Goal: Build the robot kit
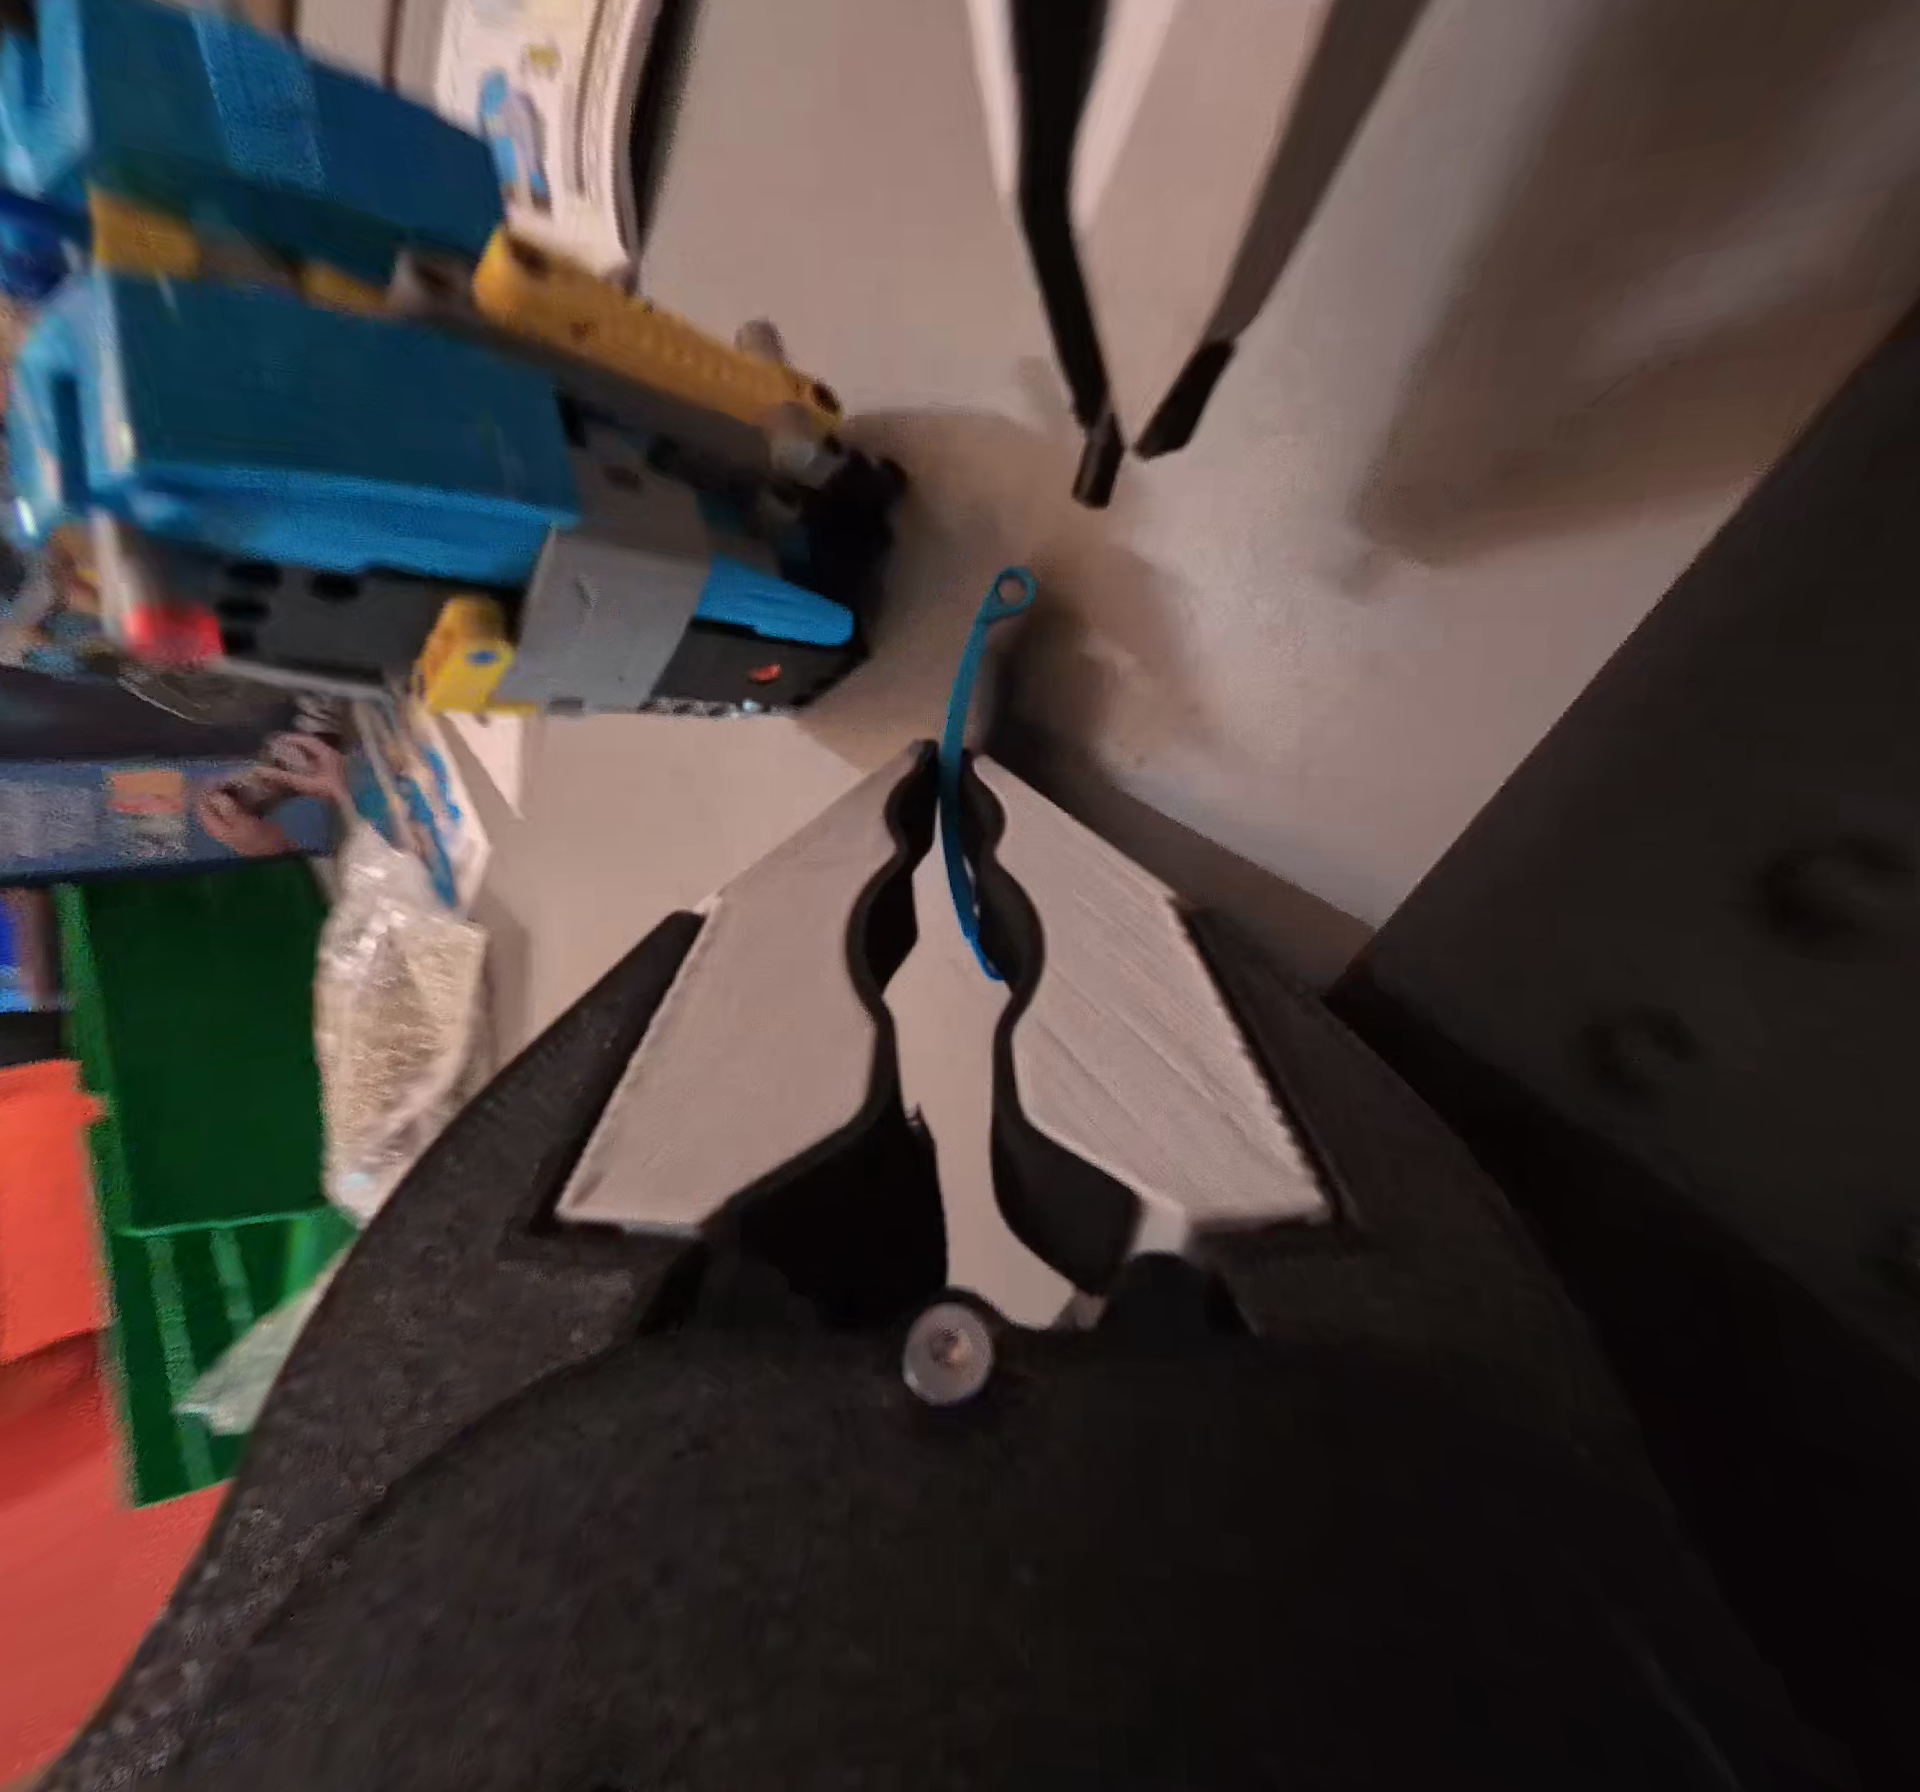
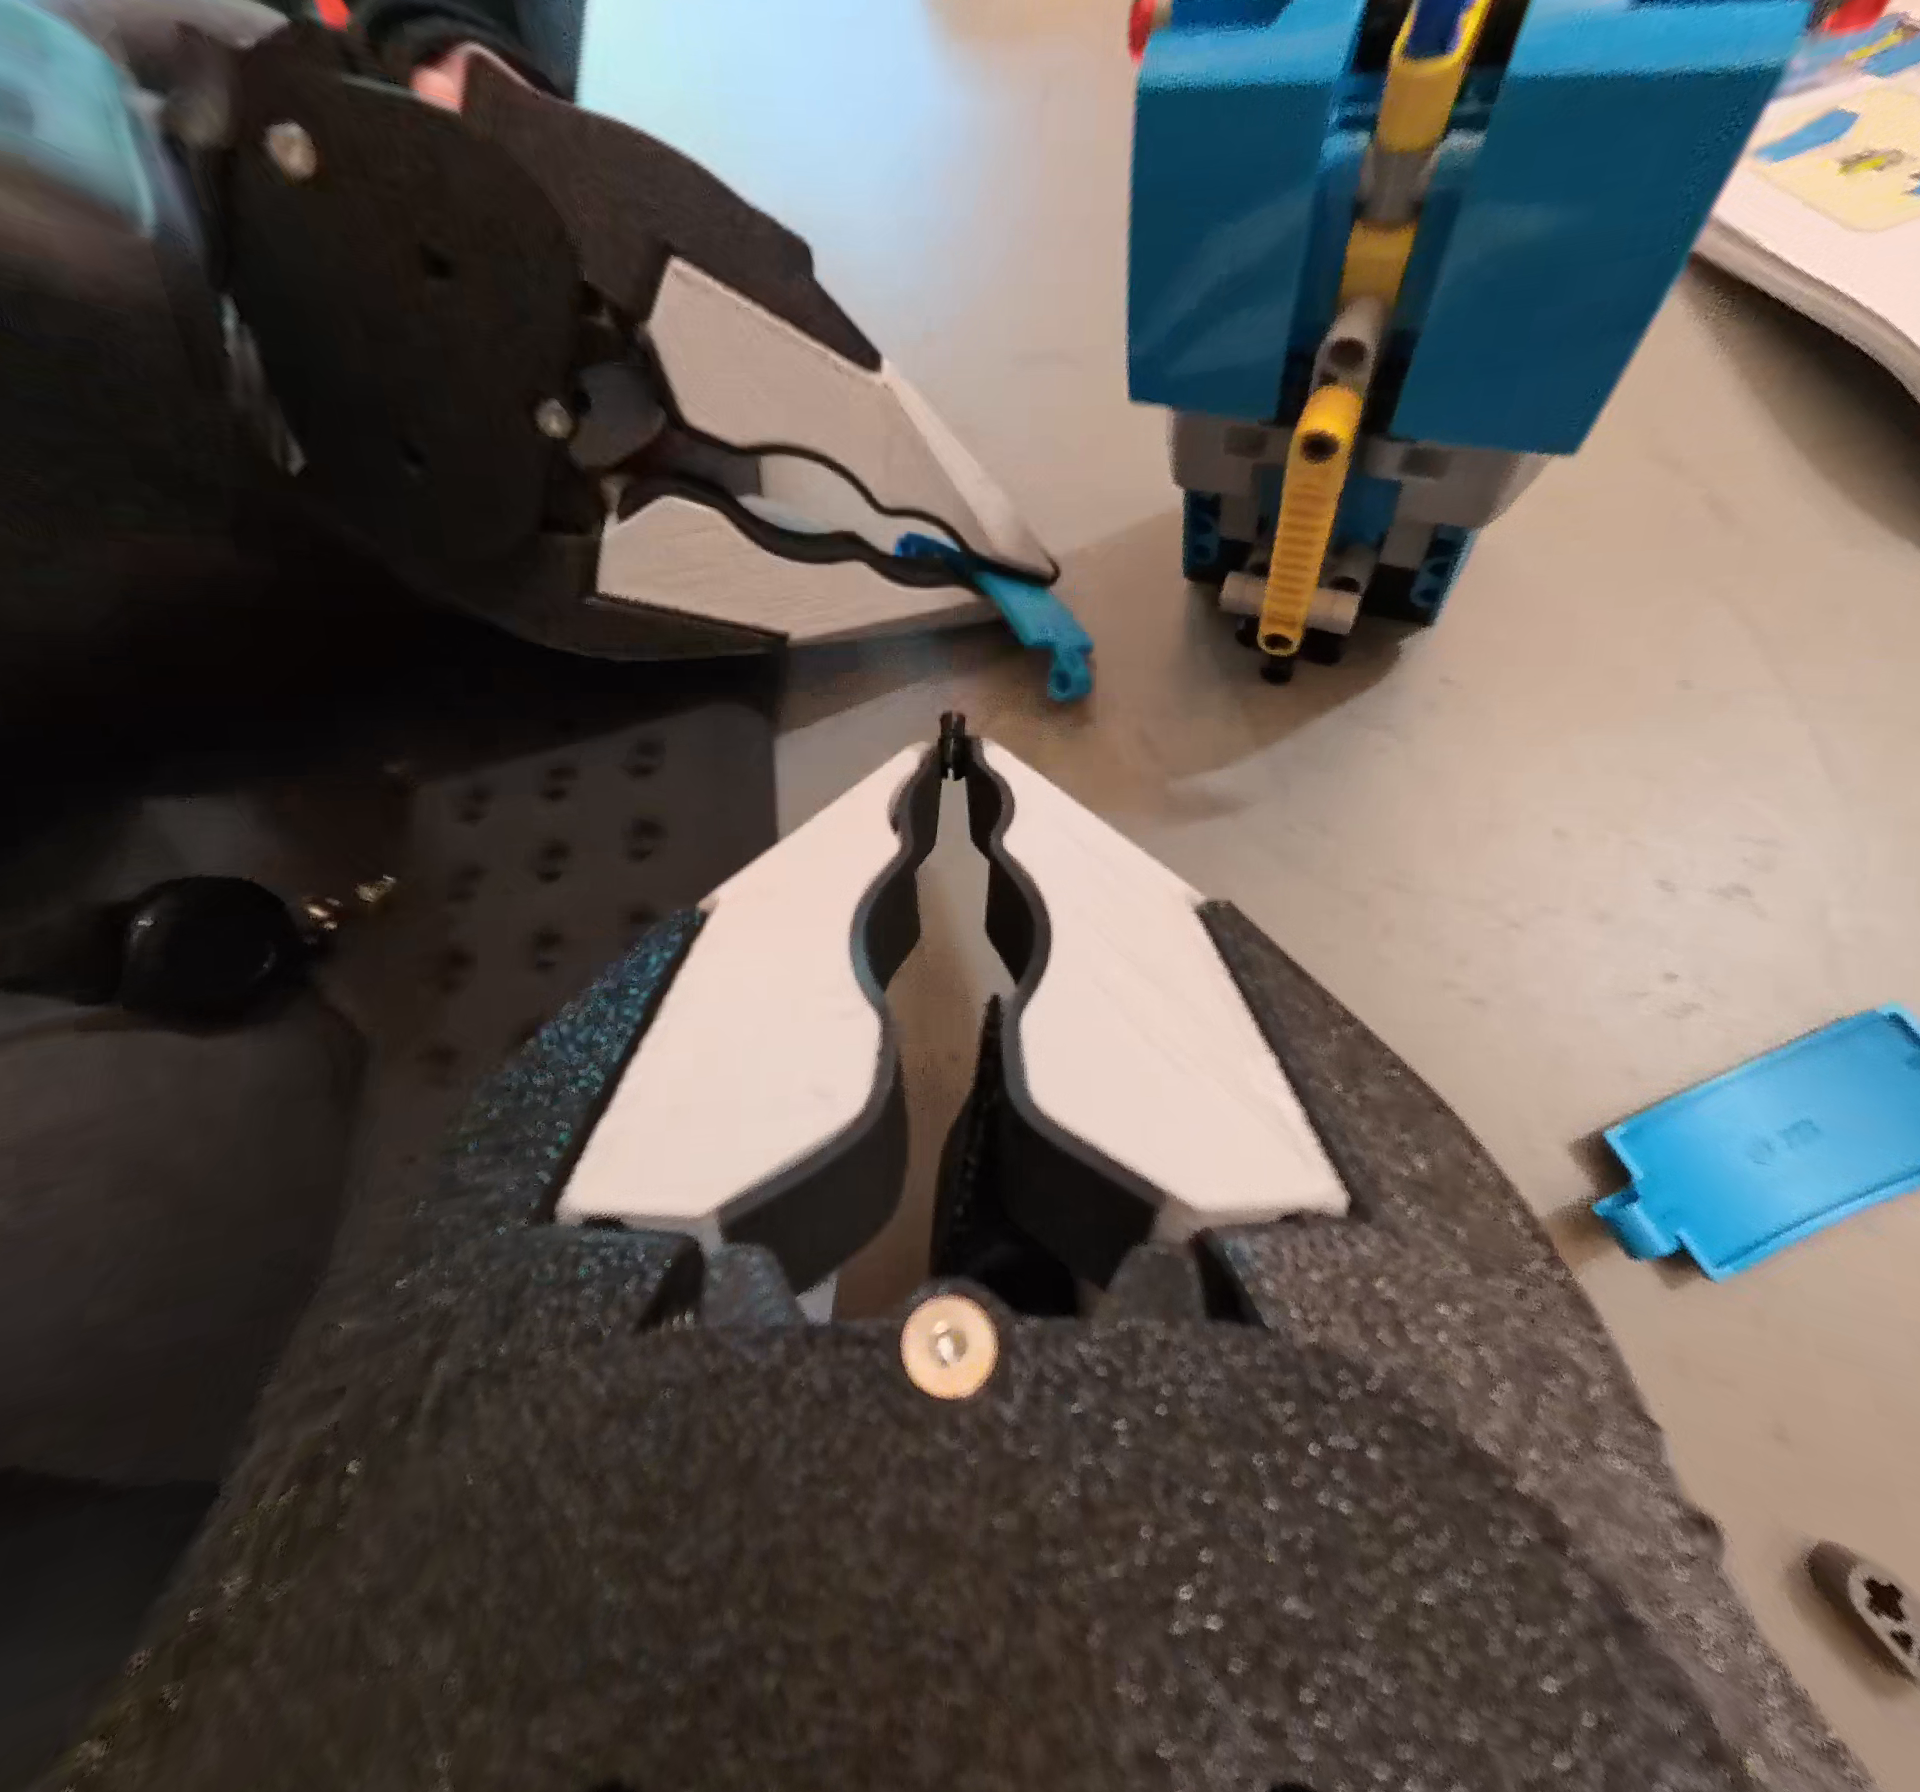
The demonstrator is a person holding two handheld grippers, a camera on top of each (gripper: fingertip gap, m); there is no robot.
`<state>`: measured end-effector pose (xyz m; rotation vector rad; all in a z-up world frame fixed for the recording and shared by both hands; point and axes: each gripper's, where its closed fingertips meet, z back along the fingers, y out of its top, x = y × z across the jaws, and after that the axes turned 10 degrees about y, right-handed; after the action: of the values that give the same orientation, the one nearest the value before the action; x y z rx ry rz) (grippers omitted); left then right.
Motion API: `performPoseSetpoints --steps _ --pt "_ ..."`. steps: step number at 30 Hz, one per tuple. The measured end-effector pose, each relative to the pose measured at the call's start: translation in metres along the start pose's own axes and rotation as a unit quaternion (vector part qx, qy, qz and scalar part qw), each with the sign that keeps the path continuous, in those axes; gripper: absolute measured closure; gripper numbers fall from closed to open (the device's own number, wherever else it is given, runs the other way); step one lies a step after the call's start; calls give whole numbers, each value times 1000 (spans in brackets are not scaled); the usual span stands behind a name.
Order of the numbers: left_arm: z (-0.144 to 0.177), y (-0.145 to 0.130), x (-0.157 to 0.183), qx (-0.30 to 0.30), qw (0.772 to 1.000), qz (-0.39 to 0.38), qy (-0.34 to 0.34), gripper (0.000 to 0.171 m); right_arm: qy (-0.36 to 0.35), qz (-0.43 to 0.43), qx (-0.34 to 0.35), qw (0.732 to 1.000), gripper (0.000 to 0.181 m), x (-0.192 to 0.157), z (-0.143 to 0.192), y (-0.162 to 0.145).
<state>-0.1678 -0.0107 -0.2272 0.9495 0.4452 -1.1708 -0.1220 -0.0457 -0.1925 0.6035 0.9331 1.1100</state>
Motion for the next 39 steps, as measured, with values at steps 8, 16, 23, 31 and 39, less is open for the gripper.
performPoseSetpoints --steps 8,16,23,31,39 --pt "5 8 8 -17 998 46 -42 164 -27 -6 -44 999 177 12 -4 -17" --pt "32 29 21 8 976 151 -153 143 -20 -12 -43 999 177 11 -4 -19" --pt "45 33 17 34 931 257 -257 143 -18 -16 -38 999 177 11 -3 -18" --pt "35 26 4 36 923 254 -286 142 -16 -20 -36 999 177 12 -2 -18" --pt "32 15 21 -18 847 234 -478 135 -12 -23 -31 999 177 11 1 -19"
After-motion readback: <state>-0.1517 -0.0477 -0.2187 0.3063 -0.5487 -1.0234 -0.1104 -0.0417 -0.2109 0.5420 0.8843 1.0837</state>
